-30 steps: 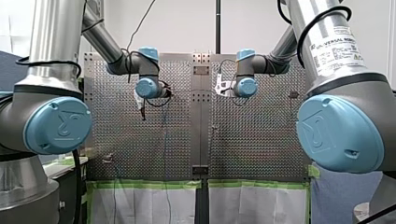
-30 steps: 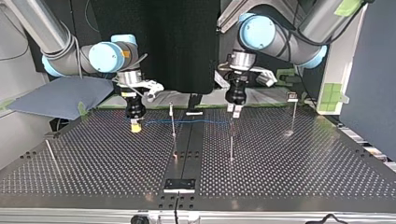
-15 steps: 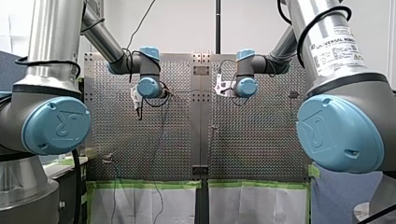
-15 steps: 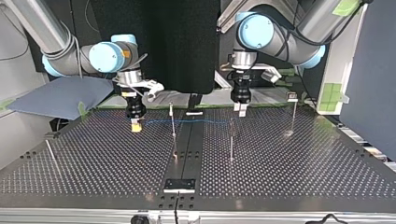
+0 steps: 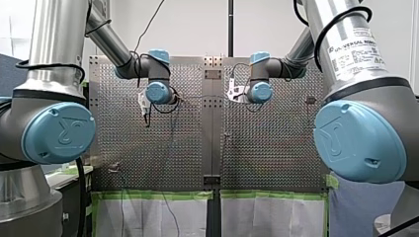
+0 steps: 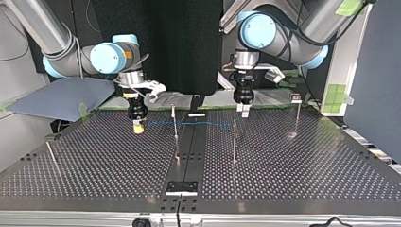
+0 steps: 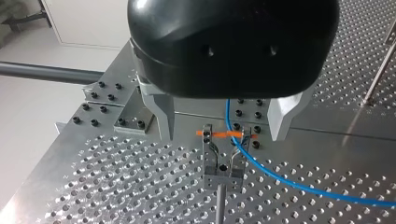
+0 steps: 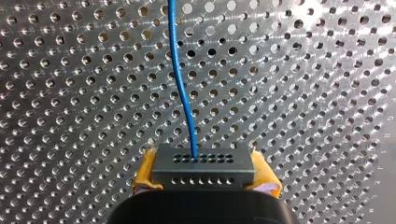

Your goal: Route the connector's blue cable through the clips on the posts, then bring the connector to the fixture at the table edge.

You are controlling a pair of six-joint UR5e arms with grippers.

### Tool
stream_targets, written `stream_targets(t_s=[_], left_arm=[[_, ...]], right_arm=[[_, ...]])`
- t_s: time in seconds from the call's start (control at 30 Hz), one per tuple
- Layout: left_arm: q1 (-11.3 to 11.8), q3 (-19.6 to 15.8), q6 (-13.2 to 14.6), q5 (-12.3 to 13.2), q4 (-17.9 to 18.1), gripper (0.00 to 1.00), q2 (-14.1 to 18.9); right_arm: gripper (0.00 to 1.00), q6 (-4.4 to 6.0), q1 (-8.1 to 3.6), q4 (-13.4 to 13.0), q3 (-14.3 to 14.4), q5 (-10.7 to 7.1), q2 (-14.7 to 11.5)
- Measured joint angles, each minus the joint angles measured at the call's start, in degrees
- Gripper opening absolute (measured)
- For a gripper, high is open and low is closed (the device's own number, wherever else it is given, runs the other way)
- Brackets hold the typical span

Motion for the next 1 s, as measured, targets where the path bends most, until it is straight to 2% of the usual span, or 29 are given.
stream_targets(t_s=[0.27,0.47,0.7,1.0], left_arm=[[-0.19,-0.06,-0.04,0.05,0.05,1.0,-0.01],[-0.51,-0.04,1.31,-1.74,1.06,1.0,-0.26],[-3.22,2.32,3.95,-4.87,3.9,1.0,-2.81],[-7.71,6.39,4.2,-9.36,4.53,1.0,-5.87]], right_arm=[[0.0,-0.04,-0.04,0.47,-0.01,-0.09,0.0],[0.0,-0.1,-0.04,0.61,-0.01,-0.09,0.0],[0.0,-0.24,-0.03,0.74,-0.02,-0.09,0.04],[0.0,-0.8,-0.09,1.11,0.03,-0.1,0.09]])
